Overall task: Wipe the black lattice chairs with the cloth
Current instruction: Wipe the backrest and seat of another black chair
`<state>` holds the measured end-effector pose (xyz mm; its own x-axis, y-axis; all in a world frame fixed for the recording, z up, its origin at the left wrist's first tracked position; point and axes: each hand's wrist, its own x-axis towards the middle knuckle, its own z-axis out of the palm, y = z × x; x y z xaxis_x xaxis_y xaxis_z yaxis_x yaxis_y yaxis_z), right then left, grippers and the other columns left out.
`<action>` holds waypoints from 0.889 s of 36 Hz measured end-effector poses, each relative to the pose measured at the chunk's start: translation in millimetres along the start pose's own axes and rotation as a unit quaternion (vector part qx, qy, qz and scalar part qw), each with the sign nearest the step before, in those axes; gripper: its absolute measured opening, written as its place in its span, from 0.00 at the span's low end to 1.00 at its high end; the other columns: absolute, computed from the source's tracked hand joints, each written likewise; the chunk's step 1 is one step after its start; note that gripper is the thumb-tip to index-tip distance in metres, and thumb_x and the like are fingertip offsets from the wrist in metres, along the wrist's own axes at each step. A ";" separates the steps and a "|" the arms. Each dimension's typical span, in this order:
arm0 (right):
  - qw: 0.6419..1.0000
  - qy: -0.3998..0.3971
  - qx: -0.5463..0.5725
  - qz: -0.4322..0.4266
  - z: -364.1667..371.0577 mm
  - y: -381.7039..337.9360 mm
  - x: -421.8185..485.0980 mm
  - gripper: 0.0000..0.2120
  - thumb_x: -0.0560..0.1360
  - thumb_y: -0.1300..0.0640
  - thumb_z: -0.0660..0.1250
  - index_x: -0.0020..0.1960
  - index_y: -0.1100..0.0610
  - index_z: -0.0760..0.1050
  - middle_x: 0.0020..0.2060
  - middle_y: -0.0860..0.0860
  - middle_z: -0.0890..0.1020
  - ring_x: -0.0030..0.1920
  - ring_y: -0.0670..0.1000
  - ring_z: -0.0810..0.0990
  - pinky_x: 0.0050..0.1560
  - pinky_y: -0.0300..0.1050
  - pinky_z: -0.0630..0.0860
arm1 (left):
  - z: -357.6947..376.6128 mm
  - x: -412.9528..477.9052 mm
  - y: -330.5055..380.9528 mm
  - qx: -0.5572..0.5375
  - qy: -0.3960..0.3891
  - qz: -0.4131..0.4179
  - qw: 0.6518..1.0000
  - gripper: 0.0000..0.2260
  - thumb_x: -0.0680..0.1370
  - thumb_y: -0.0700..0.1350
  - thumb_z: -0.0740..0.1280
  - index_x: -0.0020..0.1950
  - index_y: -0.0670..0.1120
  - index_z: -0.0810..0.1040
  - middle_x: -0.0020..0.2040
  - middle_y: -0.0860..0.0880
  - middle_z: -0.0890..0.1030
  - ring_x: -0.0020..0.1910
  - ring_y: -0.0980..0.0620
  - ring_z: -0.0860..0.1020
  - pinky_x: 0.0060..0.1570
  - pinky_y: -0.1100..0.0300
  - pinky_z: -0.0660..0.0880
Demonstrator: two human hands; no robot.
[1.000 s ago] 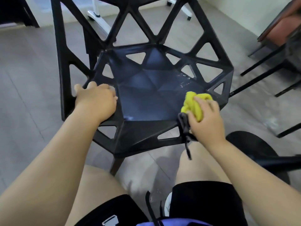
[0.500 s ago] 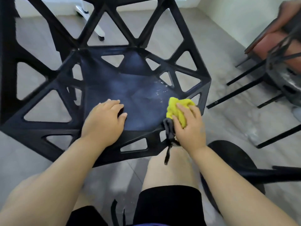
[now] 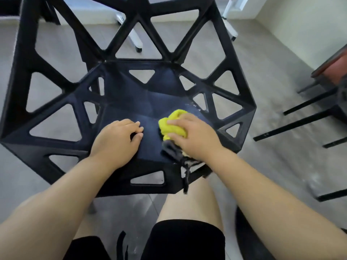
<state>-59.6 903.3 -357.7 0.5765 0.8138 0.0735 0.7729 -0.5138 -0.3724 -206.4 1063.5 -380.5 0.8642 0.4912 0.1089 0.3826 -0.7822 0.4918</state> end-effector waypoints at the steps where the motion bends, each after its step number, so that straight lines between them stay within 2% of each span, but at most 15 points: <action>1: 0.999 0.000 -0.023 0.037 -8.3 19.1 12.7 0.17 0.75 0.46 0.66 0.64 0.44 0.75 0.65 0.46 0.72 0.63 0.53 0.73 0.60 0.49 0.70 | -0.2 -0.3 0.3 0.000 -0.003 -0.005 1.000 0.12 0.79 0.47 0.63 0.58 0.46 0.81 0.57 0.50 0.80 0.54 0.45 0.76 0.55 0.56 0.70; 4: 0.981 0.045 -0.121 0.143 -30.2 59.5 40.5 0.19 0.76 0.48 0.64 0.67 0.46 0.71 0.67 0.51 0.67 0.60 0.61 0.73 0.56 0.53 0.71 | -0.1 0.0 2.1 -0.007 -0.003 -0.013 1.000 0.12 0.79 0.47 0.62 0.60 0.47 0.80 0.57 0.52 0.79 0.55 0.47 0.75 0.55 0.58 0.69; 6: 0.967 0.059 -0.182 0.167 -28.3 62.5 49.7 0.19 0.77 0.49 0.63 0.67 0.49 0.69 0.67 0.53 0.66 0.56 0.63 0.72 0.52 0.54 0.71 | -0.1 1.3 2.3 -0.008 0.000 -0.016 1.000 0.12 0.79 0.47 0.63 0.59 0.47 0.80 0.56 0.53 0.79 0.54 0.47 0.75 0.55 0.58 0.69; 8: 0.967 0.056 -0.185 0.165 -13.8 47.9 56.3 0.14 0.77 0.49 0.62 0.61 0.52 0.72 0.64 0.55 0.68 0.55 0.61 0.74 0.50 0.51 0.72 | -0.6 1.1 1.9 -0.008 0.003 -0.017 1.000 0.11 0.78 0.47 0.63 0.57 0.47 0.81 0.55 0.53 0.80 0.53 0.48 0.75 0.55 0.57 0.70; 10: 0.982 0.035 -0.144 0.120 4.9 27.1 59.4 0.08 0.75 0.48 0.62 0.50 0.51 0.73 0.57 0.54 0.71 0.52 0.57 0.75 0.49 0.48 0.74 | -0.9 0.4 0.9 -0.015 0.006 -0.021 1.000 0.10 0.78 0.47 0.64 0.56 0.48 0.81 0.55 0.54 0.80 0.52 0.48 0.75 0.54 0.57 0.70; 11: 0.990 0.019 -0.114 0.083 13.1 15.5 57.9 0.07 0.75 0.47 0.62 0.49 0.50 0.73 0.57 0.53 0.72 0.52 0.55 0.76 0.49 0.47 0.75 | -0.8 0.1 0.4 -0.018 0.007 -0.022 1.000 0.10 0.78 0.47 0.64 0.56 0.48 0.81 0.55 0.54 0.80 0.52 0.48 0.75 0.54 0.58 0.70; 14: 0.997 -0.065 -0.038 -0.010 17.6 -6.6 49.6 0.16 0.76 0.46 0.64 0.63 0.44 0.73 0.64 0.47 0.71 0.60 0.50 0.73 0.54 0.46 0.71 | 0.4 0.7 -0.1 -0.022 0.011 -0.022 0.999 0.09 0.78 0.46 0.65 0.53 0.47 0.83 0.55 0.54 0.80 0.53 0.48 0.76 0.54 0.58 0.69; 16: 0.993 -0.097 -0.028 -0.061 8.5 0.4 51.5 0.18 0.76 0.47 0.65 0.66 0.43 0.72 0.66 0.46 0.70 0.64 0.48 0.71 0.58 0.46 0.70 | 1.1 1.3 -0.9 -0.026 0.012 -0.024 0.999 0.08 0.77 0.46 0.65 0.52 0.48 0.83 0.55 0.54 0.80 0.53 0.48 0.76 0.55 0.58 0.69; 18: 0.989 -0.109 -0.068 -0.069 -3.3 26.0 62.6 0.19 0.76 0.48 0.65 0.67 0.43 0.71 0.66 0.46 0.71 0.64 0.51 0.71 0.59 0.48 0.70 | 2.0 1.7 -1.8 -0.029 0.010 -0.025 0.999 0.09 0.77 0.47 0.65 0.53 0.48 0.82 0.55 0.55 0.80 0.54 0.50 0.75 0.55 0.58 0.69; 21: 0.984 -0.039 -0.171 0.009 -27.1 75.8 86.2 0.19 0.77 0.52 0.64 0.67 0.45 0.70 0.67 0.50 0.68 0.57 0.62 0.75 0.54 0.53 0.73 | 4.6 2.1 -2.9 -0.032 0.012 -0.024 0.999 0.08 0.77 0.47 0.65 0.52 0.49 0.82 0.53 0.56 0.80 0.52 0.50 0.76 0.55 0.57 0.71; 23: 0.979 0.026 -0.192 0.069 -37.6 92.0 96.6 0.19 0.76 0.55 0.63 0.67 0.48 0.70 0.67 0.53 0.67 0.54 0.64 0.75 0.47 0.53 0.73 | 5.6 2.9 -2.3 -0.033 0.017 -0.023 0.999 0.08 0.77 0.47 0.65 0.50 0.48 0.82 0.51 0.56 0.80 0.50 0.49 0.76 0.54 0.55 0.72; 25: 0.969 0.042 -0.222 0.098 -32.1 83.7 102.6 0.17 0.75 0.56 0.63 0.64 0.52 0.71 0.65 0.55 0.67 0.53 0.64 0.74 0.44 0.50 0.70 | 5.5 3.5 -1.4 -0.030 0.024 -0.022 0.999 0.07 0.77 0.47 0.66 0.49 0.48 0.83 0.50 0.56 0.81 0.49 0.49 0.77 0.53 0.54 0.73; 27: 0.981 0.032 -0.179 0.073 -16.7 57.5 99.6 0.13 0.73 0.52 0.61 0.55 0.54 0.75 0.59 0.57 0.72 0.52 0.62 0.74 0.46 0.50 0.72 | 5.0 2.8 -1.2 -0.025 0.028 -0.023 0.999 0.08 0.77 0.48 0.65 0.48 0.48 0.83 0.49 0.56 0.81 0.49 0.48 0.77 0.53 0.53 0.73; 29: 0.998 0.018 -0.058 -0.003 1.0 26.5 90.9 0.13 0.71 0.49 0.60 0.47 0.55 0.77 0.50 0.56 0.77 0.53 0.61 0.75 0.48 0.54 0.75 | 5.0 1.9 -2.1 -0.025 0.028 -0.026 0.999 0.10 0.78 0.50 0.64 0.48 0.48 0.83 0.49 0.56 0.81 0.49 0.49 0.77 0.53 0.53 0.73; 32: 0.996 -0.062 -0.003 -0.067 14.5 -1.1 81.4 0.16 0.75 0.52 0.66 0.62 0.50 0.76 0.61 0.49 0.76 0.62 0.52 0.73 0.58 0.50 0.72 | 3.8 2.9 -2.3 -0.029 0.018 -0.029 0.999 0.17 0.75 0.55 0.58 0.47 0.49 0.83 0.48 0.55 0.81 0.48 0.49 0.77 0.53 0.53 0.73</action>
<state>-17.4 974.0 -364.7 0.4304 0.9026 0.0073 0.8427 -0.3989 -0.3616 -203.5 1065.3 -384.6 0.8285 0.5492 0.1092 0.4112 -0.7291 0.5471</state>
